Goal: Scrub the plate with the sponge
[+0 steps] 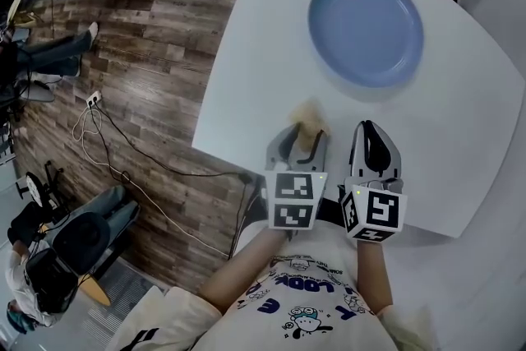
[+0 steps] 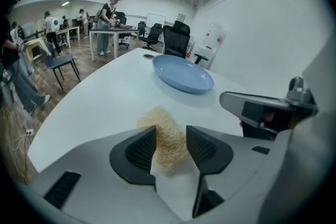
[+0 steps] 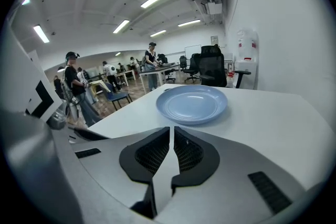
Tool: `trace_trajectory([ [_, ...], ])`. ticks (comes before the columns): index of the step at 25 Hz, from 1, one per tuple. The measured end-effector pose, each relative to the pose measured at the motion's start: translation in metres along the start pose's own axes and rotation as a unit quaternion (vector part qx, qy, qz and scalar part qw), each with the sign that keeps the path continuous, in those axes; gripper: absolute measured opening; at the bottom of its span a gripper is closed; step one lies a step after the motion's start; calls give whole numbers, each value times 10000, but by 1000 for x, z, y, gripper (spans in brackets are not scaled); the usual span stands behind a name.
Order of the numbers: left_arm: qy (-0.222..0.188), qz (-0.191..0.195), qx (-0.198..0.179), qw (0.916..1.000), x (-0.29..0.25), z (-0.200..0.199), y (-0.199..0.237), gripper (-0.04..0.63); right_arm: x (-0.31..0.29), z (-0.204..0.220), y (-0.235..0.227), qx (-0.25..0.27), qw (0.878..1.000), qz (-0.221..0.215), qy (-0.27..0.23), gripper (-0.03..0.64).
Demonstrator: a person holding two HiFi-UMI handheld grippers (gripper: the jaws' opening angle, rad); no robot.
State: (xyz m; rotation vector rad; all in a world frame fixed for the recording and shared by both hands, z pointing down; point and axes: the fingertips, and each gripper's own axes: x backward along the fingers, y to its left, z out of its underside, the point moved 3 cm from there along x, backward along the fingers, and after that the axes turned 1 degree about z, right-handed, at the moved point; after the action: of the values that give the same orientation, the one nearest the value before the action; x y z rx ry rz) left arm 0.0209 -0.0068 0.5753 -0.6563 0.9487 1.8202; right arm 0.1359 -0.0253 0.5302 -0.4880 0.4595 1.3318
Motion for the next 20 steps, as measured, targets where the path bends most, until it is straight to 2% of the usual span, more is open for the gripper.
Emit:
trace_trajectory([
  [3,18,188,-469,9987,1,-2,-3,178,-4,9,10,78,9997,-191,115,37],
  [5,12,301,-529,9981,1,-4,-3,172,-6,13,15,50,9993,-318,182,37],
  [14,-86,-33,-79,9999,15,-15,11,173,-10,13,18,43,9993,-295,232,37],
  [20,100,-250,417,9988,1,-14,14,219,-4,14,6,-28,9998,-50,173,37],
])
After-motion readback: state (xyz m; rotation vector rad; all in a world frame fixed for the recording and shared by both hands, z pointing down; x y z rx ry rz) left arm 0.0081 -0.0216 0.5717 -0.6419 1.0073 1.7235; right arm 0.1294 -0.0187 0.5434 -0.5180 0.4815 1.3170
